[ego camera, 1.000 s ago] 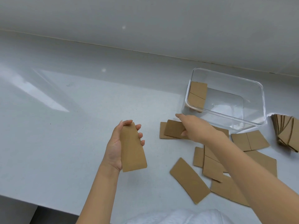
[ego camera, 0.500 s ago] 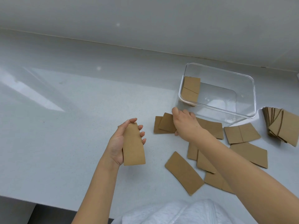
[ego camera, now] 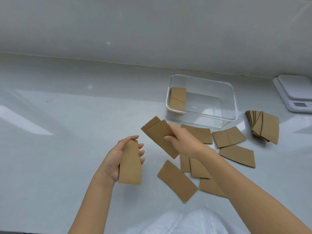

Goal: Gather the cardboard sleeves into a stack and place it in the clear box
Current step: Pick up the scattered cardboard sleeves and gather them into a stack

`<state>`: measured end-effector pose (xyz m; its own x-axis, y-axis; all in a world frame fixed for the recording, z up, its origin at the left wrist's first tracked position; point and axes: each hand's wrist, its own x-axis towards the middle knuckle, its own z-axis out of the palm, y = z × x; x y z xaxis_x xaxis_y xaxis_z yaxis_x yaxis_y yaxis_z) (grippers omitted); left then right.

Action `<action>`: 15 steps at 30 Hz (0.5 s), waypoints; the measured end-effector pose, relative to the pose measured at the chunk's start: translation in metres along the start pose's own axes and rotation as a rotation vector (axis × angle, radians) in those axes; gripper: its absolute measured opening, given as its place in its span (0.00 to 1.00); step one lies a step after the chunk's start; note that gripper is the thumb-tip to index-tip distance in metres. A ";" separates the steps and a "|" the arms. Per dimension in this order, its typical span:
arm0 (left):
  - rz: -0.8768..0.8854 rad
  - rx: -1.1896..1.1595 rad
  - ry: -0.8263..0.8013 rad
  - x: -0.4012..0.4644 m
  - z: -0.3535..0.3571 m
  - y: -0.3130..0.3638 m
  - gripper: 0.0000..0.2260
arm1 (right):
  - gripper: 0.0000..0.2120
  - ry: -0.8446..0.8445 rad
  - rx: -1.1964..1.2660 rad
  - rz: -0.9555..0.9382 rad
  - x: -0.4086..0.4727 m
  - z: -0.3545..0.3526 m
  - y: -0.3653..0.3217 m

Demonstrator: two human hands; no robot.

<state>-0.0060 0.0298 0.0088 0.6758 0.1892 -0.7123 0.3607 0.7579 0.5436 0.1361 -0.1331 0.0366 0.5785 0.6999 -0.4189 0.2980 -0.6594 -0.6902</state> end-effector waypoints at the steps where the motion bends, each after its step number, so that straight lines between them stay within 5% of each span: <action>1: -0.039 0.053 -0.008 -0.002 0.003 -0.002 0.14 | 0.04 -0.052 0.000 -0.053 -0.007 -0.002 -0.005; 6: -0.172 0.399 -0.178 -0.011 0.014 -0.010 0.27 | 0.05 -0.260 -0.418 -0.283 -0.032 -0.003 -0.030; 9: -0.182 0.549 -0.305 -0.021 0.029 -0.016 0.32 | 0.07 -0.196 -0.519 -0.294 -0.037 0.003 -0.038; 15: -0.006 0.652 -0.443 -0.027 0.035 -0.021 0.36 | 0.29 0.081 -0.329 -0.260 -0.046 0.009 -0.040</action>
<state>-0.0093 -0.0134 0.0323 0.8164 -0.1842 -0.5473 0.5767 0.2133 0.7886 0.0910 -0.1368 0.0783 0.5055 0.8396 -0.1990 0.6606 -0.5249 -0.5367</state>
